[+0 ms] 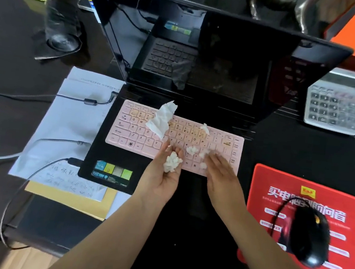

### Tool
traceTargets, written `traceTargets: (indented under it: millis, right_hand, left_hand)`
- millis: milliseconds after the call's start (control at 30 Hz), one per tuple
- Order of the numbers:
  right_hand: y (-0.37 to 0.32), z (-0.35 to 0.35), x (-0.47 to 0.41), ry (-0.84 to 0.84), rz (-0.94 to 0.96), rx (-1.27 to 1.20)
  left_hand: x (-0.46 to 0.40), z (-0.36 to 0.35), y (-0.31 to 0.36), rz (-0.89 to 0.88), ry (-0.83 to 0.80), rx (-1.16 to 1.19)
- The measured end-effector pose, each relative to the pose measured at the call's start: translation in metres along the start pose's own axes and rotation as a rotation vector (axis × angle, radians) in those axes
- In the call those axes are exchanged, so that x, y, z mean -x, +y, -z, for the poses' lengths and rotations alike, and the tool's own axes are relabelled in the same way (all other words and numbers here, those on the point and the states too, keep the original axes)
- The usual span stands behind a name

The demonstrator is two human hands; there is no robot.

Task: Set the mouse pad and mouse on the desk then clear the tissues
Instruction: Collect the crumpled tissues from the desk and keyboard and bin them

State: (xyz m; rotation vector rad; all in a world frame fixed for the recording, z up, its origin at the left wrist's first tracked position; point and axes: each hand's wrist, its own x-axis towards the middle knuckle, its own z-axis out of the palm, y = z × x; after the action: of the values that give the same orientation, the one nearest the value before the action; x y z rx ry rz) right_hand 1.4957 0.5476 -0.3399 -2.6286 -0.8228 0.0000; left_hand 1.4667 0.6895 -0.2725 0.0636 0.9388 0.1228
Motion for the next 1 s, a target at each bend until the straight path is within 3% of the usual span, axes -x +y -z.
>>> traceTargets:
  millis: [267,500,667,867,1000]
  right_hand:
    - [-0.022,0.025,-0.013,0.190,-0.092,-0.342]
    - [-0.035,-0.002,-0.032,-0.010,0.058,-0.205]
    - [-0.029,0.001,-0.029,0.090,0.180,-0.225]
    - [-0.013,0.018,-0.068,0.306,-0.005,-0.290]
    - [-0.006,0.005,-0.084,0.170,-0.050,-0.270]
  left_hand:
    - [0.006,0.004,-0.003,-0.019,-0.006,-0.002]
    - [0.013,0.001,0.002,-0.068,-0.006,0.020]
    - [0.013,0.002,0.007,-0.073,0.010,0.012]
    - [0.009,0.002,0.008,-0.061,0.039,0.028]
    - [0.009,-0.002,0.006,-0.056,0.022,0.018]
